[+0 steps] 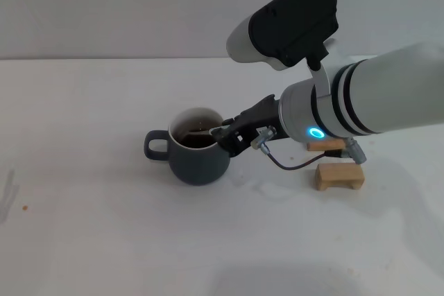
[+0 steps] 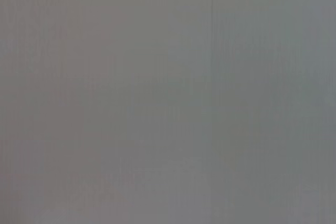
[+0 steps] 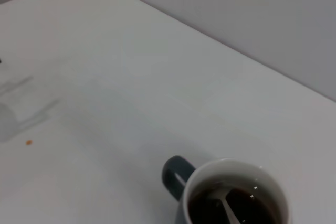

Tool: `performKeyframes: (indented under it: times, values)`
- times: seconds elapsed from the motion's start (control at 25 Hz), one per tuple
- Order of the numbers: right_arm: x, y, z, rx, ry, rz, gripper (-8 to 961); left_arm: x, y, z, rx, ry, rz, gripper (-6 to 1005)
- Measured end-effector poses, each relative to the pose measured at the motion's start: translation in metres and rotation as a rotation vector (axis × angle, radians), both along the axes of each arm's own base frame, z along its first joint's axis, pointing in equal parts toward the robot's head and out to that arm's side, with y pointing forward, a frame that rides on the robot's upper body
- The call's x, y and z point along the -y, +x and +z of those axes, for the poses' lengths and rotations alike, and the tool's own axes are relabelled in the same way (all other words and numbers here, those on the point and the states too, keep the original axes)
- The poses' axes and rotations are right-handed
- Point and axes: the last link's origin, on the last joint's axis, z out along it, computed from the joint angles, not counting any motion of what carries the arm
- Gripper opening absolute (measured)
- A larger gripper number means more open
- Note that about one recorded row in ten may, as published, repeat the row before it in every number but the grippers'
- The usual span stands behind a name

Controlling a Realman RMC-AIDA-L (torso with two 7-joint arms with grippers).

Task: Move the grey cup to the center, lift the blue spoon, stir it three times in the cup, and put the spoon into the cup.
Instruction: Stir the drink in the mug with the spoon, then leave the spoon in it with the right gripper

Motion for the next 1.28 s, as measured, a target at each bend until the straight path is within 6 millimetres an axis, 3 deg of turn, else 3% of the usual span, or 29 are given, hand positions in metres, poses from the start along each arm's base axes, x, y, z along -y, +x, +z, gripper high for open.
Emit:
performKeyframes:
  times: [0.52, 1.0, 1.28]
  values:
    - [-0.015, 0.016, 0.011, 0.016, 0.038, -0.038, 160, -0.002, 0.001, 0.000, 0.000, 0.001, -0.003, 856]
    - [0.000, 0.002, 0.005, -0.006, -0.045, -0.032, 161, -0.004, 0.002, 0.000, 0.002, -0.001, -0.005, 856]
    - [-0.003, -0.002, 0.000, -0.002, -0.047, -0.012, 160, -0.002, 0.002, -0.001, 0.005, 0.004, -0.005, 856]
